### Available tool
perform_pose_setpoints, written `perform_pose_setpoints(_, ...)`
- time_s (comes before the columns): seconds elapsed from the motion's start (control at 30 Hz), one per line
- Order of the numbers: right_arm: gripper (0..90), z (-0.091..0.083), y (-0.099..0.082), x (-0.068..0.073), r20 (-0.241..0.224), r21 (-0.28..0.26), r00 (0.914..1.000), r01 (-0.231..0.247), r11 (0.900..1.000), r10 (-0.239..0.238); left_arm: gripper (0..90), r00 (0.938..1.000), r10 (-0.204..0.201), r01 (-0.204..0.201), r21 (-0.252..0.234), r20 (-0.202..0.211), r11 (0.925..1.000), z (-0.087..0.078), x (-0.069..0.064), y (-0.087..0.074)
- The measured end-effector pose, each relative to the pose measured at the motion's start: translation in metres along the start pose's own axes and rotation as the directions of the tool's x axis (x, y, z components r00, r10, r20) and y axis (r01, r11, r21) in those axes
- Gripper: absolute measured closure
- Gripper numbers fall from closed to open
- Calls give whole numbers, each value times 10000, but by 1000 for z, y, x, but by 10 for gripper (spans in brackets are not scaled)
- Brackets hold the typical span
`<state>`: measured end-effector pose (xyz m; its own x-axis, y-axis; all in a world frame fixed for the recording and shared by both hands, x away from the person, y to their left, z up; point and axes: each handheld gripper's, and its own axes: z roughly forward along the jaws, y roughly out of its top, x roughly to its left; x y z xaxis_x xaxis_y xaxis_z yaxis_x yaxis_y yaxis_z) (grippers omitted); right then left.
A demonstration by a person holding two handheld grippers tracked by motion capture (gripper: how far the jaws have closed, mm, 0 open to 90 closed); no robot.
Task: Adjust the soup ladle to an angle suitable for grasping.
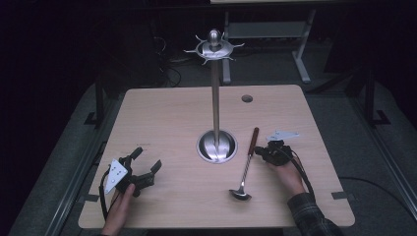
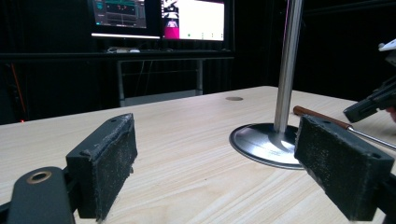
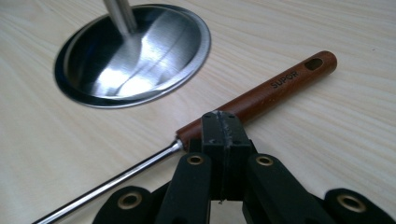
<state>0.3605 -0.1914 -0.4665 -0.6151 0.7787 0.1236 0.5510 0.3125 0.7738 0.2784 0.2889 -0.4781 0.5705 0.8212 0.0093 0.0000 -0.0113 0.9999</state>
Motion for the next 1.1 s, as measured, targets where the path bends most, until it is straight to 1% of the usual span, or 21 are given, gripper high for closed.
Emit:
perform_pose_setpoints(0.07, 896, -4, 1, 4, -114, 83, 9999, -25, 10000, 26, 125, 10000, 59, -59, 6, 9, 10000, 0, 0, 0)
perform_pose_setpoints(0.13, 896, -9, 1, 10, -307, 261, 9995, -8, 9997, 16, 125, 10000, -34, 34, 2, -10, 10000, 0, 0, 0)
perform_pose_setpoints(0.17, 896, -11, 2, 12, -384, 322, 9992, 97, 9994, -85, 125, 10000, -57, 57, -6, -11, 10000, 0, 0, 0)
perform_pose_setpoints(0.27, 895, -15, 2, 20, -629, 559, 9980, 96, 9984, -61, 125, 10000, -15, 15, 4, -4, 10000, 0, 0, 0)
perform_pose_setpoints(0.37, 896, -20, 2, 30, -810, 916, 9964, 306, 9953, -232, 125, 10000, 13, -13, 15, -1, 10000, 0, 0, 0)
perform_pose_setpoints(0.47, 896, -23, 3, 41, -1110, 1122, 9932, 476, 9925, -350, 125, 10000, 17, -17, 18, -2, 10000, 0, 0, 0)
perform_pose_setpoints(0.57, 896, -23, 4, 55, -1437, 1273, 9883, 700, 9894, -514, 125, 10000, 17, -17, 17, -2, 10000, 0, 0, 0)
perform_pose_setpoints(0.6, 896, -23, 4, 59, -1521, 1266, 9862, 855, 9883, -658, 125, 10000, 21, -21, 18, 0, 10000, 0, 0, 0)
perform_pose_setpoints(0.63, 895, -23, 3, 64, -1598, 1338, 9850, 866, 9872, -648, 125, 10000, 21, -21, 18, -1, 10000, 0, 0, 0)
perform_pose_setpoints(0.73, 896, -20, 2, 78, -1867, 1596, 9787, 1155, 9804, -849, 125, 10000, 23, -23, 22, -2, 10000, 0, 0, 0)
perform_pose_setpoints(0.87, 895, -15, 0, 88, -2149, 1790, 9712, 1427, 9734, -1028, 125, 10000, 24, -24, 24, -3, 10000, 0, 0, 0)
perform_pose_setpoints(0.9, 895, -13, -1, 91, -2232, 1826, 9676, 1601, 9701, -1177, 125, 10000, 10, -10, 13, -2, 10000, 0, 0, 0)
perform_pose_setpoints(1.0, 895, -10, -2, 95, -2179, 2062, 9675, 1741, 9629, -1283, 125, 10000, 12, -11, 23, -13, 10000, 0, 0, 0)
perform_pose_setpoints(1.1, 895, -7, -4, 95, -2072, 2321, 9700, 1752, 9568, -1273, 125, 10000, 8, -8, 22, -15, 10000, 0, 0, 0)
